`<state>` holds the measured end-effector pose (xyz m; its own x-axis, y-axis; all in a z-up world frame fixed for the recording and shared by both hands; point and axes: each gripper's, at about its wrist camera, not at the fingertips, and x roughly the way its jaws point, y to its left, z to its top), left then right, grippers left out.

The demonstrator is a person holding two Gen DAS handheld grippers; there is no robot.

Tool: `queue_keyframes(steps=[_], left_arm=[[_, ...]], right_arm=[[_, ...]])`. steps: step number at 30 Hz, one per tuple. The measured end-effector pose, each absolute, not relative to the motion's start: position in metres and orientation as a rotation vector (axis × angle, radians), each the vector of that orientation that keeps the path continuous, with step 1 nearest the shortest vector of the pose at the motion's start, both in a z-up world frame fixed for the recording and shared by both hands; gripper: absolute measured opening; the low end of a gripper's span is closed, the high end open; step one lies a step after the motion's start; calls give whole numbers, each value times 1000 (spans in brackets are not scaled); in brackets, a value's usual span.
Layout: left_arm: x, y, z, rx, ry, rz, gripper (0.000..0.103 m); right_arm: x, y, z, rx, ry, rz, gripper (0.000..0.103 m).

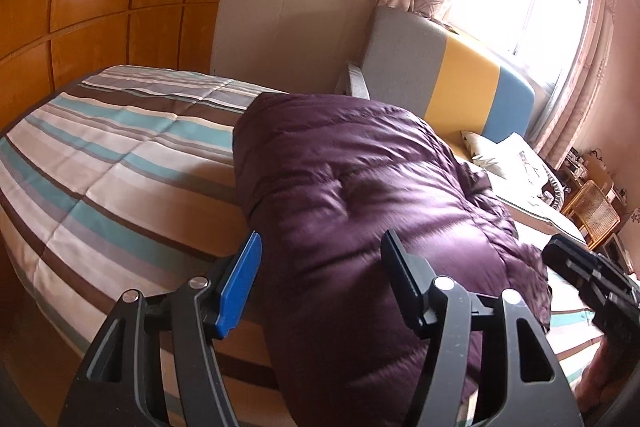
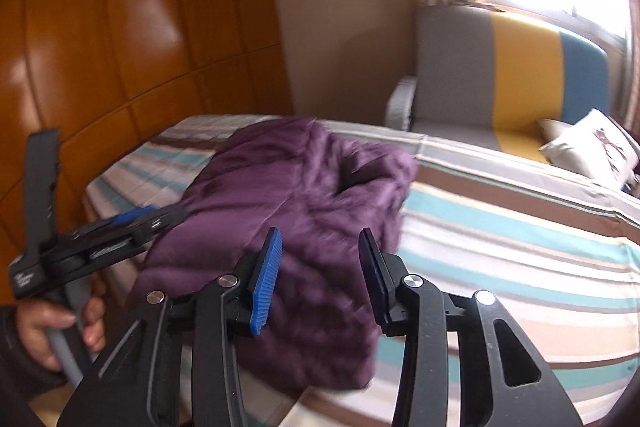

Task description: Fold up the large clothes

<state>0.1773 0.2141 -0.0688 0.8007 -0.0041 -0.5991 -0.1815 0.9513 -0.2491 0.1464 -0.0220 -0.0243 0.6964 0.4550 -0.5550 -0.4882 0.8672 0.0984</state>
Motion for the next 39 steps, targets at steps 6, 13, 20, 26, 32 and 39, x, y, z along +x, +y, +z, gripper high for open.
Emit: queue_keyframes(steps=[6, 13, 20, 26, 32, 39], left_arm=[[177, 192, -76, -292, 665, 80, 61], [186, 172, -91, -211, 677, 102, 63], [184, 172, -86, -225, 671, 125, 66], [175, 172, -82, -228, 662, 145, 78], [166, 172, -79, -223, 656, 178, 83], [155, 174, -71, -218, 639, 191, 83]], right_arm=[[159, -17, -59, -107, 711, 482, 32], [176, -20, -102, -101, 792, 429, 32], [175, -18, -105, -101, 792, 421, 32], [174, -16, -102, -111, 782, 403, 32], [164, -10, -98, -119, 768, 382, 32], [161, -9, -97, -125, 758, 372, 33]])
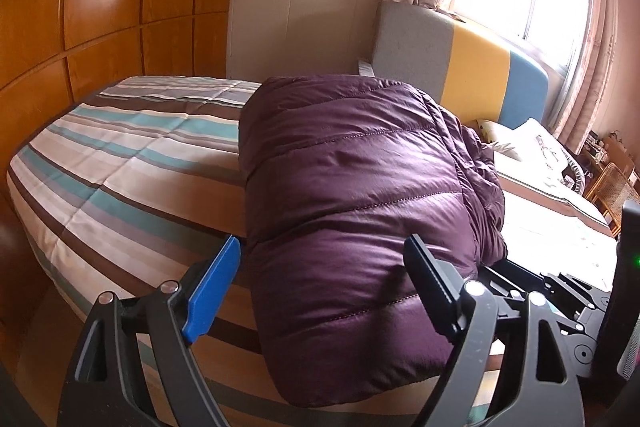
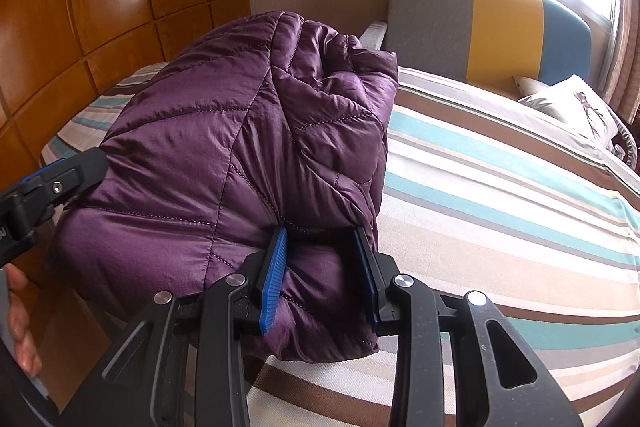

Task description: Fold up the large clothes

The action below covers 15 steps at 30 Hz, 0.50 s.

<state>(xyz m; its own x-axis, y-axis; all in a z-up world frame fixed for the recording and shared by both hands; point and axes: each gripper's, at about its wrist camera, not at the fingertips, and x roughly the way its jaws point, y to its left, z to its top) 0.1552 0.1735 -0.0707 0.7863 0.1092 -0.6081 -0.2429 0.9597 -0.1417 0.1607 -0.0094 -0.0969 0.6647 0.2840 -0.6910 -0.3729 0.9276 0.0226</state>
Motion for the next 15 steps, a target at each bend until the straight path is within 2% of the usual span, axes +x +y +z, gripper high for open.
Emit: queue_keyframes(steps=[7, 9, 11, 15], left_arm=[[148, 177, -68, -223, 634, 206, 83], [145, 178, -67, -224, 631, 213, 86], [143, 178, -66, -224, 626, 222, 91], [135, 179, -60, -225, 607, 243, 97]], right_arm=[[160, -6, -96, -124, 758, 361, 33], [159, -5, -93, -121, 761, 356, 35], [158, -5, -88, -128, 755, 323, 55], [155, -8, -76, -96, 750, 304, 59]])
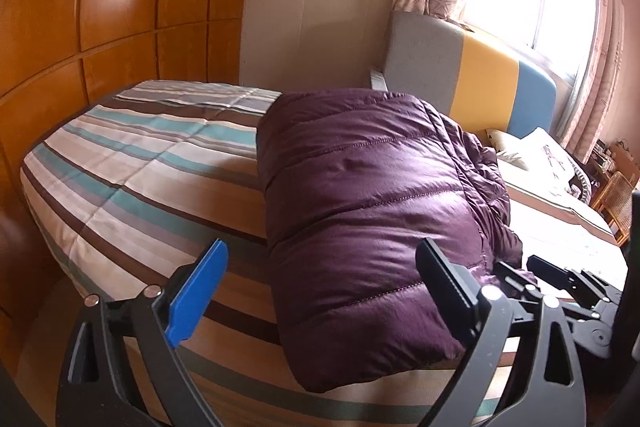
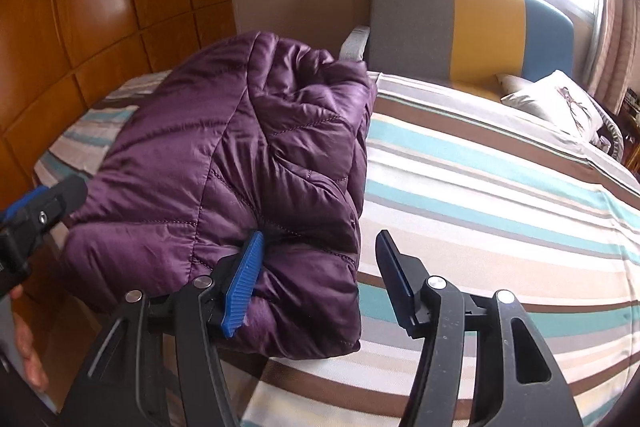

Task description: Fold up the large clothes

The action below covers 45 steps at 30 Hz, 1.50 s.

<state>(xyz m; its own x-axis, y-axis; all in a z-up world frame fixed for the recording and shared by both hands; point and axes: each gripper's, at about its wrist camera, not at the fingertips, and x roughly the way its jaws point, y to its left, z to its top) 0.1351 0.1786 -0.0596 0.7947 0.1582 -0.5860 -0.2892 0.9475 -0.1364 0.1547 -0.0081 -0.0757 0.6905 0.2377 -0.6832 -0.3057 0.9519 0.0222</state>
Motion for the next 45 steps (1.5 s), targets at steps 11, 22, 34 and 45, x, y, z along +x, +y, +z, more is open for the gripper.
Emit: queue_keyframes(steps=[11, 22, 34, 45], left_arm=[[101, 187, -44, -243, 570, 314, 101], [76, 178, -36, -211, 581, 382, 101], [62, 159, -30, -202, 547, 423, 101], [62, 150, -34, -188, 576, 419, 101]], right_arm=[[134, -5, -45, -97, 696, 250, 79], [99, 1, -23, -101, 625, 244, 100], [84, -12, -34, -90, 650, 213, 100], [80, -13, -32, -107, 633, 211, 100]])
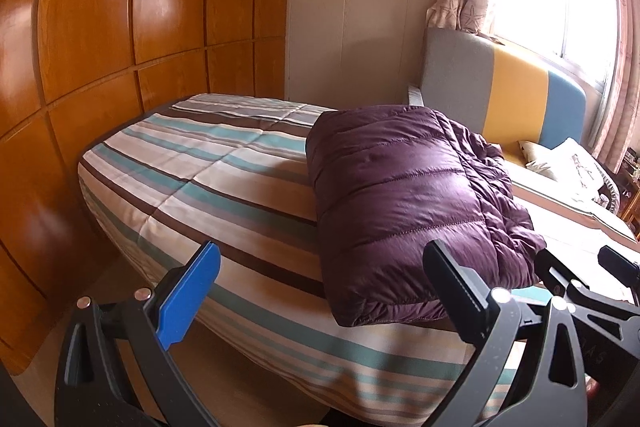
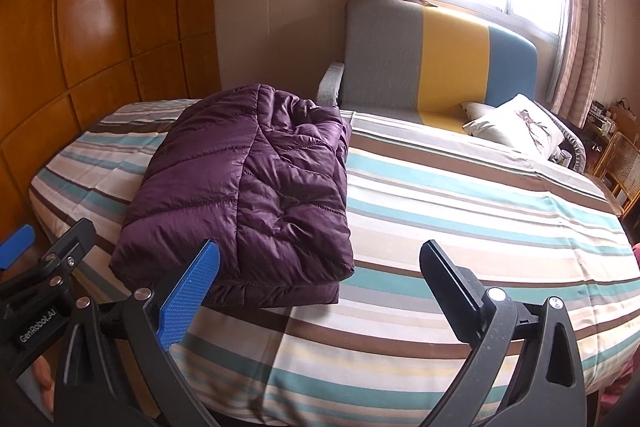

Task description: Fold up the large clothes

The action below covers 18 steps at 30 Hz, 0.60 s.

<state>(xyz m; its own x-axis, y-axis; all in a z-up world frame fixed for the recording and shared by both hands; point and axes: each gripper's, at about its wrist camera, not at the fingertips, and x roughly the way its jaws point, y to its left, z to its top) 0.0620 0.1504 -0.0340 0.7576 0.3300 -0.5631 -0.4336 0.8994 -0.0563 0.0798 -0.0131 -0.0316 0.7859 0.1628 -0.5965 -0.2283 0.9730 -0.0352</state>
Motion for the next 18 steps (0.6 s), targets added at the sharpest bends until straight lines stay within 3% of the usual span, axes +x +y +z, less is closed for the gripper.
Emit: queue_keyframes(steps=[18], left_arm=[[71, 159, -45, -217, 629, 396, 101]], right_arm=[[84, -10, -39, -130, 653, 203, 100]])
